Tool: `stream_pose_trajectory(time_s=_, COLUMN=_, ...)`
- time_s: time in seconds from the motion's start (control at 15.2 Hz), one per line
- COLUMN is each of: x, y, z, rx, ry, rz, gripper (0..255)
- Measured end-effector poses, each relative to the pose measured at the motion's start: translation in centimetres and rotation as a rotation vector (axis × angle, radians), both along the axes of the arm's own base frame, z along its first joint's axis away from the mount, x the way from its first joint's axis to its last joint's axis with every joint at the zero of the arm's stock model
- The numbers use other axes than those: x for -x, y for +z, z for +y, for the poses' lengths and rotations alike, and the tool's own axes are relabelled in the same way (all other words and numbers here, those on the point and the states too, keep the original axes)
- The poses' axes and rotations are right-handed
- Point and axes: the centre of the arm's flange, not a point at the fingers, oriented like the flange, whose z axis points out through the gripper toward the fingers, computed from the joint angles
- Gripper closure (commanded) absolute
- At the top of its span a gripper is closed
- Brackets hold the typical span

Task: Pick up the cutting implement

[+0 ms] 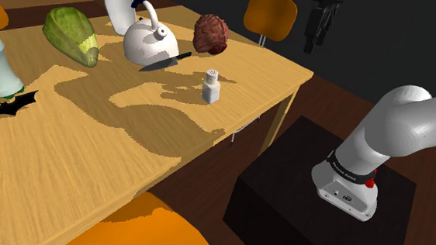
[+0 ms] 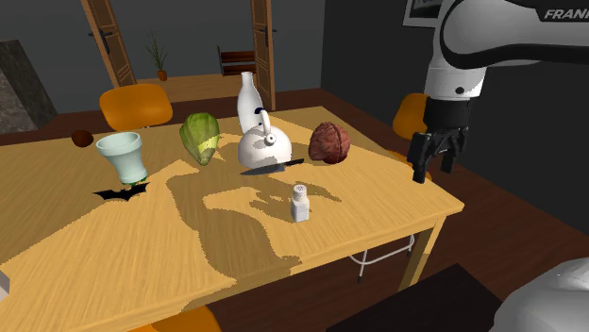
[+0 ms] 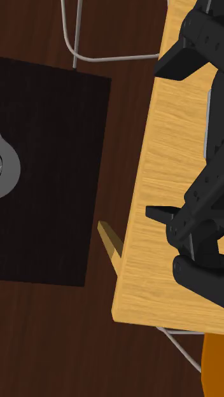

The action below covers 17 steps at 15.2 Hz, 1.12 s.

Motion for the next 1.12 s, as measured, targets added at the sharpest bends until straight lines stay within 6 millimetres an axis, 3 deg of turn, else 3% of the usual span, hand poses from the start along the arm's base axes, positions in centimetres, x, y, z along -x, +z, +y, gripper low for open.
stream_pose_trajectory(time_s=0.13, x=0.0, y=-0.2, z=0.5, rx=-0.003, ry=-0.017, rz=-0.003, gripper=0)
stream_pose_trajectory(time_s=0.26, x=0.1, y=-1.1, z=2.2, rx=-0.013, ry=-0.076, rz=-0.011, gripper=0)
stream_pose_trajectory(time_s=1.12, x=-5.2, y=-5.7, z=14.6, rx=-0.102, ry=-0.572, rz=-0.076, gripper=0)
